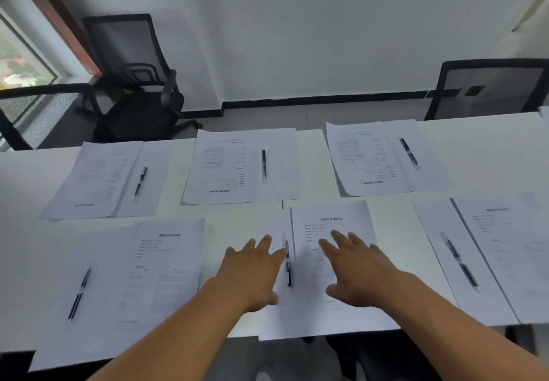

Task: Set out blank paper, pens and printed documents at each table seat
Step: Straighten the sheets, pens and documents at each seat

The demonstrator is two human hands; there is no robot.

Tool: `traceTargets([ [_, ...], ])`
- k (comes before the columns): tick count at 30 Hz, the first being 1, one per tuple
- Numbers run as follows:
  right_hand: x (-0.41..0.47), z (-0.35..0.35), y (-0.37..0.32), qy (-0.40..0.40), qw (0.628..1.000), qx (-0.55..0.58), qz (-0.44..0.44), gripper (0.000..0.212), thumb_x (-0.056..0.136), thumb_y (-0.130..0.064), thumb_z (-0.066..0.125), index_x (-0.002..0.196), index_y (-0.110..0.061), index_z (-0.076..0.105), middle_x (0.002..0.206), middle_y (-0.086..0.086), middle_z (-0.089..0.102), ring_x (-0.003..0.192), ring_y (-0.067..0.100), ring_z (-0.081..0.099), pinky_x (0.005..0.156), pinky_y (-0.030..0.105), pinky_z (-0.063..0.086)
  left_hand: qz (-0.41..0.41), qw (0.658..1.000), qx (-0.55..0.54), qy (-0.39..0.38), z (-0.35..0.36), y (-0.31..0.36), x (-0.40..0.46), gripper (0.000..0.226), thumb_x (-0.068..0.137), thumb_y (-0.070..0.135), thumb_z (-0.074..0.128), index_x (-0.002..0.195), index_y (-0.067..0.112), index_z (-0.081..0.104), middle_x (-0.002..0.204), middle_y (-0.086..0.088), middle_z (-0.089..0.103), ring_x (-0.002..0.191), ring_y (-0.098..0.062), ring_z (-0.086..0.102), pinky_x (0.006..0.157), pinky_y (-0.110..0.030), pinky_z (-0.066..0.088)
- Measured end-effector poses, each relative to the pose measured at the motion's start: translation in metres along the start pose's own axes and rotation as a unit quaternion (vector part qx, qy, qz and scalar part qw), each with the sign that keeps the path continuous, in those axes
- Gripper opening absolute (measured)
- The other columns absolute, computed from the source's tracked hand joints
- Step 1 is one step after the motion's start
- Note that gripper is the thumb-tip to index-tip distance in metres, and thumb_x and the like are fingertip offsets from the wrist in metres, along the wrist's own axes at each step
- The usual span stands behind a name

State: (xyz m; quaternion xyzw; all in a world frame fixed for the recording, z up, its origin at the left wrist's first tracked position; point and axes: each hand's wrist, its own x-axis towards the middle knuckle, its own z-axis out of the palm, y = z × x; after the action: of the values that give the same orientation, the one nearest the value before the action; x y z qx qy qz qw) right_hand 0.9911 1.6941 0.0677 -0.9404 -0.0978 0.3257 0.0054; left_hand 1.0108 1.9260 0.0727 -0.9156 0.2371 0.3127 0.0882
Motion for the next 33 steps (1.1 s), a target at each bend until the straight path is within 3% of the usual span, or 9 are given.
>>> traceTargets([
  [7, 0.036, 0.042, 0.003, -0.022, 1.000, 0.001, -0.005, 0.101, 0.099, -0.048, 0.066, 0.173, -0.025, 0.001, 0.182, 0.008, -0.007, 0.168, 0.039, 0.000, 0.131, 0.062, 0.020, 0.000, 1.000, -0.001, -0.007, 0.046, -0.004, 0.039, 0.104, 0.099, 0.051, 0.076, 0.174, 0.032, 0.007, 0.184, -0.012, -0.001, 0.168, -0.040, 0.015, 0.126, -0.061, 0.032],
  [14, 0.058, 0.067, 0.005, 0.040, 0.998, -0.007, -0.038, 0.114, 0.097, -0.063, 0.068, 0.172, -0.027, -0.010, 0.180, 0.007, -0.022, 0.166, 0.038, -0.018, 0.133, 0.060, 0.006, -0.005, 1.000, -0.002, 0.022, 0.069, -0.001, 0.064, 0.111, 0.099, 0.048, 0.078, 0.174, 0.031, -0.002, 0.183, -0.016, -0.011, 0.169, -0.043, 0.004, 0.129, -0.066, 0.027],
  [19, 0.069, 0.081, 0.007, 0.036, 0.998, 0.000, -0.042, 0.120, 0.096, -0.069, 0.067, 0.171, -0.026, -0.015, 0.176, 0.007, -0.034, 0.163, 0.037, -0.028, 0.132, 0.060, -0.002, 0.004, 1.000, 0.001, 0.024, 0.077, 0.000, 0.074, 0.114, 0.100, 0.046, 0.078, 0.174, 0.030, -0.007, 0.183, -0.015, -0.015, 0.170, -0.041, 0.002, 0.131, -0.064, 0.025],
  [28, 0.072, 0.095, 0.007, 0.024, 0.998, 0.029, -0.043, 0.115, 0.097, -0.062, 0.069, 0.172, -0.025, -0.010, 0.178, 0.008, -0.030, 0.165, 0.037, -0.023, 0.133, 0.059, 0.005, 0.027, 0.999, -0.001, 0.035, 0.085, 0.001, 0.080, 0.113, 0.102, 0.044, 0.075, 0.174, 0.029, -0.011, 0.184, -0.010, -0.012, 0.170, -0.038, 0.006, 0.131, -0.056, 0.029],
  [33, 0.073, 0.098, 0.009, 0.031, 0.998, 0.035, -0.041, 0.115, 0.096, -0.064, 0.068, 0.172, -0.026, -0.009, 0.178, 0.005, -0.030, 0.165, 0.034, -0.023, 0.134, 0.057, 0.007, 0.035, 0.998, -0.002, 0.056, 0.091, 0.000, 0.083, 0.110, 0.101, 0.044, 0.077, 0.174, 0.026, -0.003, 0.185, -0.009, -0.008, 0.170, -0.039, 0.009, 0.126, -0.053, 0.037],
])
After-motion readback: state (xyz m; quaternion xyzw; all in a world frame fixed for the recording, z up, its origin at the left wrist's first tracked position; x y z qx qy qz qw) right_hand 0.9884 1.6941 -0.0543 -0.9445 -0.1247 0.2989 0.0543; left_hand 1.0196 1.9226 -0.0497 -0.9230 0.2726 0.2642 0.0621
